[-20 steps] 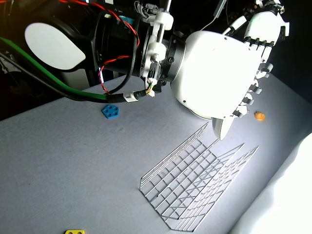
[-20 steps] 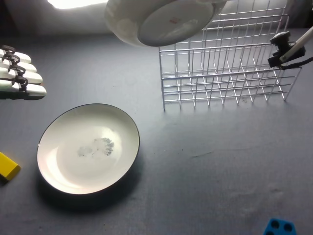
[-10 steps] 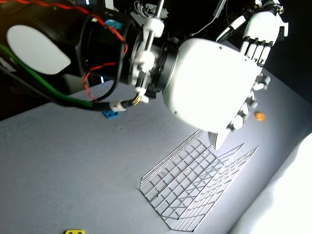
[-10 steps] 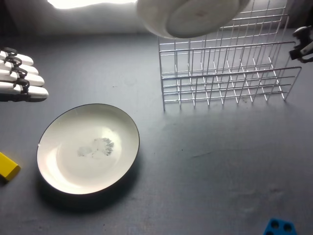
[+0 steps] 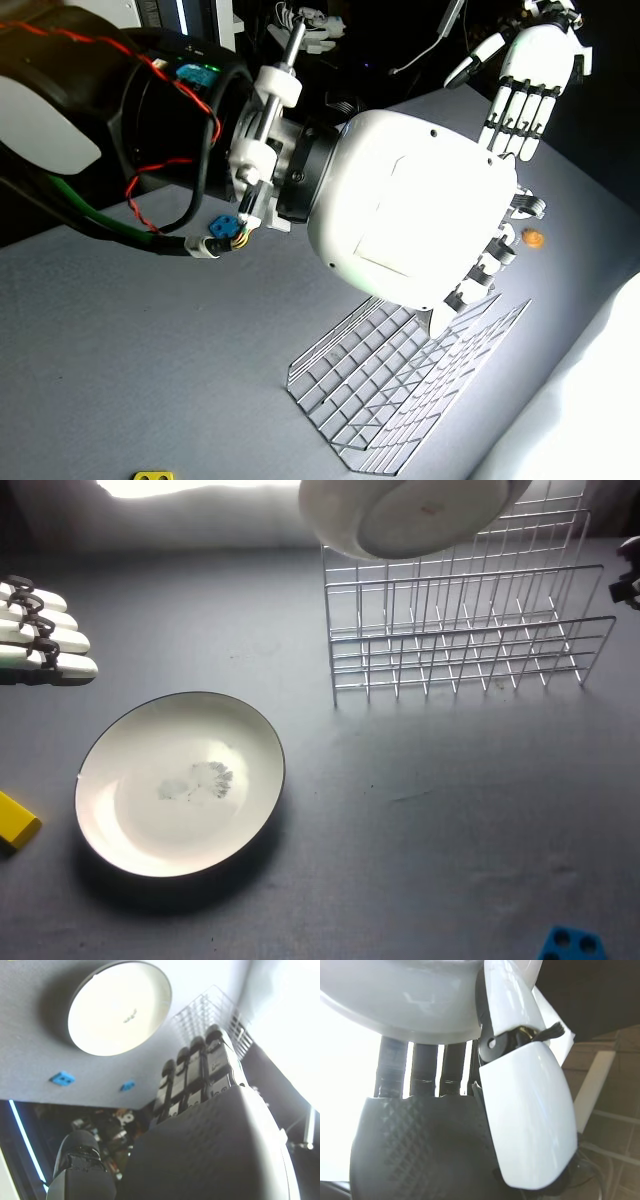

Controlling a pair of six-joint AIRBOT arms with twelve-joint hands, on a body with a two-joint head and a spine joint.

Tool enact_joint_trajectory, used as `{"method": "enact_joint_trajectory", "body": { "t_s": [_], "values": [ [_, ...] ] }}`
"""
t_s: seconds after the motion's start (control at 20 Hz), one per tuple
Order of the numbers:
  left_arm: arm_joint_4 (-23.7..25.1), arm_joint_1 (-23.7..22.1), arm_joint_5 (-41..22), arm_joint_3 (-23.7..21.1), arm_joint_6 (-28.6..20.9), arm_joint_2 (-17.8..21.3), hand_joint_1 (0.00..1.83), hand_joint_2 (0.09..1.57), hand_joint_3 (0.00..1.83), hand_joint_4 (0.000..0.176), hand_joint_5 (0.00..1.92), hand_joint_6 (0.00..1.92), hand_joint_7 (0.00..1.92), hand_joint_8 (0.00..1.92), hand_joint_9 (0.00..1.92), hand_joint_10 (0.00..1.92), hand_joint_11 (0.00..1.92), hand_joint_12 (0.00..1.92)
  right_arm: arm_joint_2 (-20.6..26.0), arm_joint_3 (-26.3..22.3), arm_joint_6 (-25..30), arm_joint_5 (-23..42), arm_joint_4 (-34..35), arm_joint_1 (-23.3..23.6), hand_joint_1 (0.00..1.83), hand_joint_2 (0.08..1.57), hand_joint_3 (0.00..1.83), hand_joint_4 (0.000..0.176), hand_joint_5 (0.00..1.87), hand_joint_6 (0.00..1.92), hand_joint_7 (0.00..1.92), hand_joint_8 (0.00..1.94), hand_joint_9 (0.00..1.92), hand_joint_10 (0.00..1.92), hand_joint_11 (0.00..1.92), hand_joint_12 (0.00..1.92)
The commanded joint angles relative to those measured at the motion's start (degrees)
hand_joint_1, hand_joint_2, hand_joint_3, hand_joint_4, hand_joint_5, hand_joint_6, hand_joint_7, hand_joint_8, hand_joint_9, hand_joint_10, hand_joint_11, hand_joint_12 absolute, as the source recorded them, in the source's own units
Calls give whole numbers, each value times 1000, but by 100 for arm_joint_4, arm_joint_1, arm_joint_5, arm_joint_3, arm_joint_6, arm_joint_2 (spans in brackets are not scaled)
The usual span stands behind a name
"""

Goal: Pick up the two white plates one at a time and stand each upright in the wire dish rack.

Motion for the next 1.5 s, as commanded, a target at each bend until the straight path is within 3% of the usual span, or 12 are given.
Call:
{"method": "enact_joint_trajectory", "body": {
  "t_s": [0.0, 0.25, 0.9, 1.15, 1.45],
  "values": [
    [-403, -72, -125, 40, -12, 30, 0, 1007, 0, 0, 50, 13, 36, 12, 22, 8, 31, 14, 58, 43, 141, 891, 142, 49, 1365, 1130, 0, 0, 930, 1103, 937, 981, 859, 1212, 719, 1245],
    [-403, -72, -125, 33, -13, 32, 0, 1016, 2, 0, 2, 0, 0, 0, 0, 0, 0, 0, 205, 41, 151, 911, 143, -37, 1364, 1134, 2, 0, 915, 1119, 919, 1022, 860, 1212, 731, 1230],
    [-400, -77, -131, 9, -13, 28, 0, 1016, 1, 0, 14, 6, 4, 1, 0, 0, 2, 1, 344, 132, 123, 667, 307, -154, 1373, 1110, 0, 0, 951, 1041, 993, 908, 907, 1167, 752, 1236],
    [-400, -78, -133, 15, -13, 25, 0, 1016, 1, 0, 24, 8, 15, 6, 4, 2, 8, 3, 335, 244, 90, 657, 473, -175, 1367, 1128, 0, 0, 915, 1099, 961, 966, 869, 1211, 715, 1249],
    [-400, -83, -133, 35, -13, 10, 0, 1014, 0, 0, 44, 16, 33, 12, 22, 8, 28, 12, 217, 472, 87, 47, 886, -24, 1372, 1108, 0, 0, 967, 1023, 1002, 895, 894, 1176, 738, 1253]
  ]
}}
